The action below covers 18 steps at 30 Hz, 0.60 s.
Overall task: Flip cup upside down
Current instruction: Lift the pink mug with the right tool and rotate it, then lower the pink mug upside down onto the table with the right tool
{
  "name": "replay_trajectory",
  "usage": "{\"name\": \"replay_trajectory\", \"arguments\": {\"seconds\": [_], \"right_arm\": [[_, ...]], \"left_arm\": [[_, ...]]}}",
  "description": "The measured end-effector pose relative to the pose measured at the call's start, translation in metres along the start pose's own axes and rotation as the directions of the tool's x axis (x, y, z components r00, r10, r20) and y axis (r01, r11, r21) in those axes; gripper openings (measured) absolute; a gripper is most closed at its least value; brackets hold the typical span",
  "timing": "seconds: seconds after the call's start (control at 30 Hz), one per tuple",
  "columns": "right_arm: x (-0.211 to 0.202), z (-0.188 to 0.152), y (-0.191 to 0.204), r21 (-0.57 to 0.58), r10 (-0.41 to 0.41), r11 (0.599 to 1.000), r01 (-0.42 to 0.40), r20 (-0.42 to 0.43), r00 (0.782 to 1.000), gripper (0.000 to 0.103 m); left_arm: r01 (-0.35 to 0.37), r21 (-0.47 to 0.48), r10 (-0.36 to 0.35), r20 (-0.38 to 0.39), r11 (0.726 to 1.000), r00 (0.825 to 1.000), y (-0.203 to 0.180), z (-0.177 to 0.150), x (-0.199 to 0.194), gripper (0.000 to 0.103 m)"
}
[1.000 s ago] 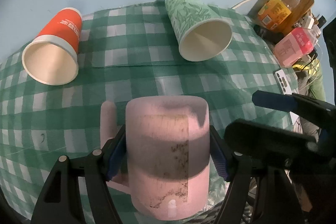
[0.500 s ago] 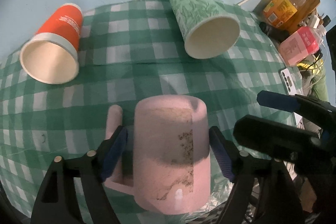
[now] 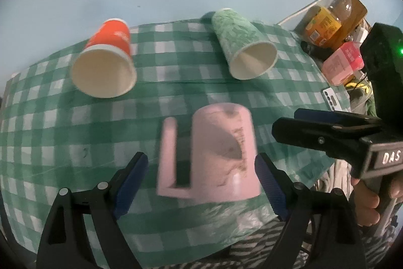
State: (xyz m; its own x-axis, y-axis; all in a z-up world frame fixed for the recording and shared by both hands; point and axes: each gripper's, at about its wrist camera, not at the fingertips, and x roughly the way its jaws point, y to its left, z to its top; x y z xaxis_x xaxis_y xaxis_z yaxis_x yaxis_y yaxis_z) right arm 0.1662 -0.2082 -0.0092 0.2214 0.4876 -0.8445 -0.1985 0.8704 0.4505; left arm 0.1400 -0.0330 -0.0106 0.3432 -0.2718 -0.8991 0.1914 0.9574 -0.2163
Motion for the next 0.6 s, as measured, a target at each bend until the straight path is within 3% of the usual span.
{"name": "replay_trajectory", "arguments": {"seconds": [0.6], "right_arm": [[0.063, 0.006, 0.013, 0.105, 0.035, 0.994, -0.023, -0.118, 0.992, 0.093]], "left_arm": [[-0.057, -0.124, 0.061, 0.03, 0.991, 0.998, 0.065, -0.008, 0.011, 0.088]]}}
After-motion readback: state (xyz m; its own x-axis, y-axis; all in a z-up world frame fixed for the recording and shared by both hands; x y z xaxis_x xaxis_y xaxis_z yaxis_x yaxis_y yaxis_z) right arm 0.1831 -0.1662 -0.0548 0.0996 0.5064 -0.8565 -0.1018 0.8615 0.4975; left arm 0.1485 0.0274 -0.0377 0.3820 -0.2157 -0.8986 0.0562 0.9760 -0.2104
